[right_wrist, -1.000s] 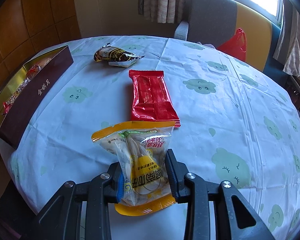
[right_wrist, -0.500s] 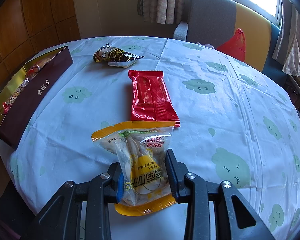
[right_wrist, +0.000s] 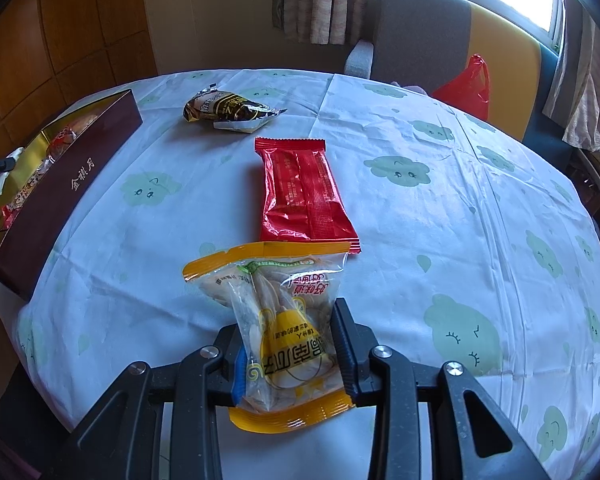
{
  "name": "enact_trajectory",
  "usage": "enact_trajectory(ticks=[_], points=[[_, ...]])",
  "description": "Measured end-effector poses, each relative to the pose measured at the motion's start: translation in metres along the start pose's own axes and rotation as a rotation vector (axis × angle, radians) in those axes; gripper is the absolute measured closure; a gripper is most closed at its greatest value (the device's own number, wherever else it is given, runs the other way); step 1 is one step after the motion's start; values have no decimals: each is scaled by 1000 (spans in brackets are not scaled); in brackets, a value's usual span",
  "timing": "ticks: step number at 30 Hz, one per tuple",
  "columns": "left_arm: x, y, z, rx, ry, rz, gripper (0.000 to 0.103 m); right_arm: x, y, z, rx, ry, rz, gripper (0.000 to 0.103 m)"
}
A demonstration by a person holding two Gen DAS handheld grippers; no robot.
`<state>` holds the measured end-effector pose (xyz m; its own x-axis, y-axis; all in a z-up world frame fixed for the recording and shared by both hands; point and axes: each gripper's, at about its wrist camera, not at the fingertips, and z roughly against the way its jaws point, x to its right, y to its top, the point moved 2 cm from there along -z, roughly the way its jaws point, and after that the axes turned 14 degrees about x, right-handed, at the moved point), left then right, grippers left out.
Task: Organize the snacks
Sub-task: 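Carry the Rosskiss packet into the gold tin and open the left tool, then hold the left tool above the tin and bring the yellow-bagged snack toward it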
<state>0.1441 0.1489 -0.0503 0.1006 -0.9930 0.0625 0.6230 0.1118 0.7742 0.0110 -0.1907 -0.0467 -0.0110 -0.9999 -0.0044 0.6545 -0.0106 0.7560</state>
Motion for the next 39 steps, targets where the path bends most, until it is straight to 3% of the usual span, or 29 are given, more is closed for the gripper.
enact_trajectory(ticks=[8, 17, 30, 39], points=[[11, -4, -18, -16, 20, -8, 64, -1, 0, -1, -1, -6, -3, 66], [13, -18, 27, 63, 112, 40, 64, -1, -1, 0, 6, -9, 1, 66], [23, -38, 85, 136, 125, 16, 64, -1, -1, 2, 19, -9, -1, 66], [43, -44, 109, 179, 82, -36, 64, -1, -1, 3, 32, -10, 0, 66]])
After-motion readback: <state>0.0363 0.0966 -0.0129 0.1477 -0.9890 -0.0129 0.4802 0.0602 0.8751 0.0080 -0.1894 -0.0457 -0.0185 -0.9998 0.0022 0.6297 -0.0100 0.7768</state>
